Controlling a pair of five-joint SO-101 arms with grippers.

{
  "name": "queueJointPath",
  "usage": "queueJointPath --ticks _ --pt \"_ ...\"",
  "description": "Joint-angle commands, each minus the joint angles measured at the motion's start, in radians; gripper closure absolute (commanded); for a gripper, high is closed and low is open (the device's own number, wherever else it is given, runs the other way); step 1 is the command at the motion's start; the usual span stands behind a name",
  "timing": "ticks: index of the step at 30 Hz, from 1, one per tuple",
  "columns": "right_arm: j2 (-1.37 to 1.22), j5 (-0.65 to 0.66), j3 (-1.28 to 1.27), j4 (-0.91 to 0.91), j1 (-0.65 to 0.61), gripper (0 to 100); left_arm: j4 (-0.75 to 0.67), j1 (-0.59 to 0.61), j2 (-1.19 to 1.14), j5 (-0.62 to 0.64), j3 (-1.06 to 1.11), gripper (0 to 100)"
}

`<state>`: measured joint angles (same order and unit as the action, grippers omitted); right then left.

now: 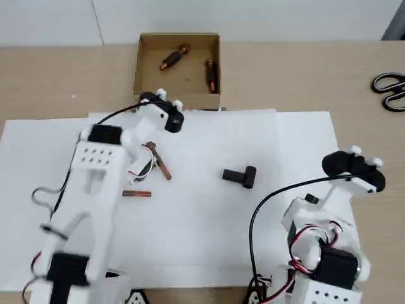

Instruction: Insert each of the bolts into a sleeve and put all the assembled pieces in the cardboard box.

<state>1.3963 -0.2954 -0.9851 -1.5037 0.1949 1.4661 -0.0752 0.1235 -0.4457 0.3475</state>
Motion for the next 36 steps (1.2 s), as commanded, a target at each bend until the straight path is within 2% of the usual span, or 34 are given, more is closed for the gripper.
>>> queueJointPath --ticks 1,6,12,27,36 --pt "0.016 0.008 0.006 0.025 0.012 99.5 0.068 0.009 -0.103 -0.041 -0.130 99" --pt "0.018 0.008 0.006 0.024 0.015 99.5 0.140 0.009 -0.238 -0.081 -0.285 92" --pt "0.018 0.005 0.006 0.024 0.015 99.5 0.180 0.009 -0.345 -0.133 -0.398 92" --pt "0.018 0.005 0.005 0.022 0.015 99.5 0.181 0.011 -0.440 -0.304 -0.423 91" --pt "0.010 0.003 0.005 0.022 0.015 99.5 0.187 0.011 -0.445 -0.311 -0.487 87"
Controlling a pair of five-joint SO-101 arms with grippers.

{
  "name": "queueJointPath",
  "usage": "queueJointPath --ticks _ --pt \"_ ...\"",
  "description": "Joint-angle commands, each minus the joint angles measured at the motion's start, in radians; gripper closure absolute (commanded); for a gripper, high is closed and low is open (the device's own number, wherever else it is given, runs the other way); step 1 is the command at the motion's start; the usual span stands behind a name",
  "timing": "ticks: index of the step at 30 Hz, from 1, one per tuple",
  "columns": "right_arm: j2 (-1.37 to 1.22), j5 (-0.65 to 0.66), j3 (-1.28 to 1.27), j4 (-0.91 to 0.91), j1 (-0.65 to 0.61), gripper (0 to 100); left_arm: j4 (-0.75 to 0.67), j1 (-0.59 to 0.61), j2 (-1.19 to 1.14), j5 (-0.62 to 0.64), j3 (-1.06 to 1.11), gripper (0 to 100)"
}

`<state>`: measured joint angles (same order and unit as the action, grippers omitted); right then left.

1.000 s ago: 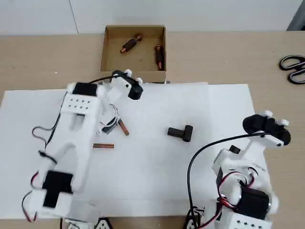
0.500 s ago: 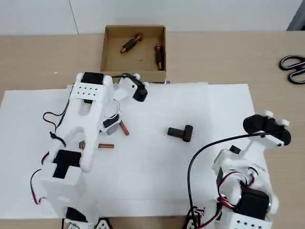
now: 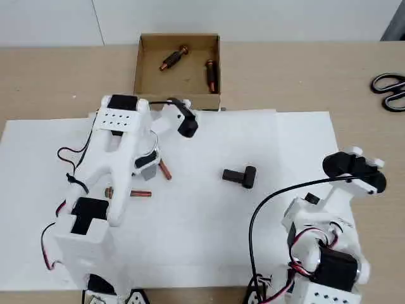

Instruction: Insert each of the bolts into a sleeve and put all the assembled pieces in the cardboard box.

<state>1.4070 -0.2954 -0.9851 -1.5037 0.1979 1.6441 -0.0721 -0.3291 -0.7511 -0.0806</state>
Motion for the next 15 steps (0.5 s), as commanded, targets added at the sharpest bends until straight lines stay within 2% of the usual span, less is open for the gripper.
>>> queueJointPath --ticks 1,9,15 --pt "-0.001 0.003 0.005 0.022 0.012 99.5 0.009 0.008 0.008 -0.006 -0.074 87" --pt "-0.001 0.003 0.005 0.024 0.012 99.5 0.017 0.009 -0.041 -0.035 -0.110 87" --pt "-0.001 0.003 0.005 0.024 0.012 99.5 0.005 0.054 -0.138 -0.035 -0.136 87"
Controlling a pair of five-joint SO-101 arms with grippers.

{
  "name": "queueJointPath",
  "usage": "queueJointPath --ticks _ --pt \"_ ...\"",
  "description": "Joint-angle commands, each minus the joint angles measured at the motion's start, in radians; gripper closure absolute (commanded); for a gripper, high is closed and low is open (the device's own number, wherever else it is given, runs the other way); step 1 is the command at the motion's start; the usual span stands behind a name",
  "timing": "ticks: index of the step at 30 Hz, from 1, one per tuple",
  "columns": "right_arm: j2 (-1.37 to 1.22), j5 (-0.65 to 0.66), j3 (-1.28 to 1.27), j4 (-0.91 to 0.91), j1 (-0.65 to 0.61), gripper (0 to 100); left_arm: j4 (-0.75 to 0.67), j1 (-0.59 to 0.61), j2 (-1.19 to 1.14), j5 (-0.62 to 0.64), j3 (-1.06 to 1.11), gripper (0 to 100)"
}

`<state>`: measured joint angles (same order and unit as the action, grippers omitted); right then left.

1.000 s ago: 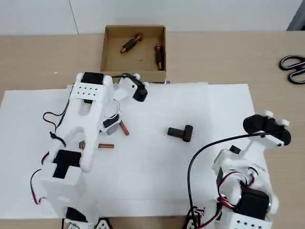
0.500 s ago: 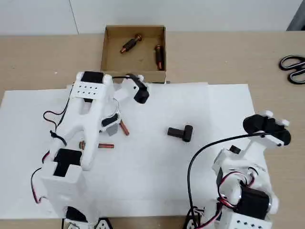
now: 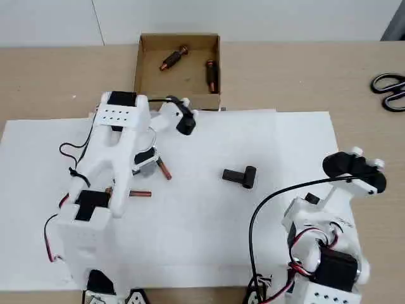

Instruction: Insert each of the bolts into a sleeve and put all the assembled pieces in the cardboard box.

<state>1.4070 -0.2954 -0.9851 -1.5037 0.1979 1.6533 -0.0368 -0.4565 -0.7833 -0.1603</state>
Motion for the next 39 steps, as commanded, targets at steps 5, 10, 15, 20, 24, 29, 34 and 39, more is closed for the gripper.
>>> queueJointPath --ticks 5,10,15,20,24,29,34,39 --pt "-0.001 0.003 0.005 0.024 0.012 99.5 -0.002 0.048 -0.087 -0.015 -0.120 88" --pt "-0.001 0.003 0.005 0.024 0.008 99.5 0.000 0.037 -0.153 -0.015 -0.142 96" --pt "-0.001 0.003 0.005 0.024 0.008 99.5 0.000 0.002 -0.203 -0.012 -0.142 98" --pt "0.005 0.008 0.005 0.024 0.008 99.5 0.000 -0.014 -0.204 -0.012 -0.145 100" --pt "0.007 0.009 0.011 0.022 0.007 99.5 0.089 -0.015 -0.163 -0.011 -0.209 100" --pt "0.007 0.026 0.052 0.013 0.004 99.5 0.098 -0.014 0.000 0.061 -0.252 100" --pt "0.007 0.196 0.091 0.018 0.004 99.5 0.098 -0.017 0.198 0.176 -0.254 100" --pt "0.007 0.330 0.091 0.024 -0.004 99.5 0.098 -0.009 0.388 0.391 -0.257 100"
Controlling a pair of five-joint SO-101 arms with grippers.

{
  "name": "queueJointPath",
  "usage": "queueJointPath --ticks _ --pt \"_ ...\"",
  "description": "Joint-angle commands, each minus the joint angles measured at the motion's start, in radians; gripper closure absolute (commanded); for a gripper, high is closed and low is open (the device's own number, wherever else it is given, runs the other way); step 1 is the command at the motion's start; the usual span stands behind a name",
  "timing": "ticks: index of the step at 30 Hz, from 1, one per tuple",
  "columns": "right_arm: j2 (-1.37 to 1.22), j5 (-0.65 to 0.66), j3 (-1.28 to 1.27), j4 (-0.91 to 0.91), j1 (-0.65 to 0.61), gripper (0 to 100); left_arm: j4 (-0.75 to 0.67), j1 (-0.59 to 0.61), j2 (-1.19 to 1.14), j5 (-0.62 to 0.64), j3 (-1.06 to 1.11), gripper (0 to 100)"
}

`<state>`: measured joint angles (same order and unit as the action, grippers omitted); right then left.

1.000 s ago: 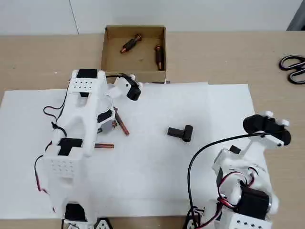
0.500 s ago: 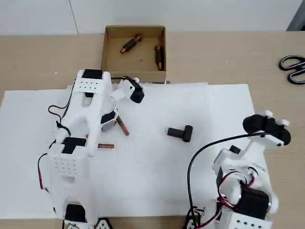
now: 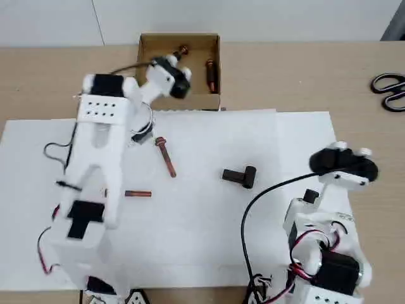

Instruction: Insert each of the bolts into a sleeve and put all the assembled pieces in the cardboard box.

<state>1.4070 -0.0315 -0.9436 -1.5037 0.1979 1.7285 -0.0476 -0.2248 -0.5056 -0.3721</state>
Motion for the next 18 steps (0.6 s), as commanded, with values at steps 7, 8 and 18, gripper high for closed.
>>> queueJointPath --ticks 7,8,18 --pt "0.008 0.080 0.048 0.042 -0.219 99.5 0.006 -0.005 0.445 0.209 -0.038 100" --pt "0.008 0.080 0.046 0.062 -0.245 99.5 0.003 0.000 0.480 0.249 -0.030 100" --pt "0.199 0.084 -0.106 0.159 -0.463 99.5 -0.017 -0.002 0.853 0.724 0.334 100"
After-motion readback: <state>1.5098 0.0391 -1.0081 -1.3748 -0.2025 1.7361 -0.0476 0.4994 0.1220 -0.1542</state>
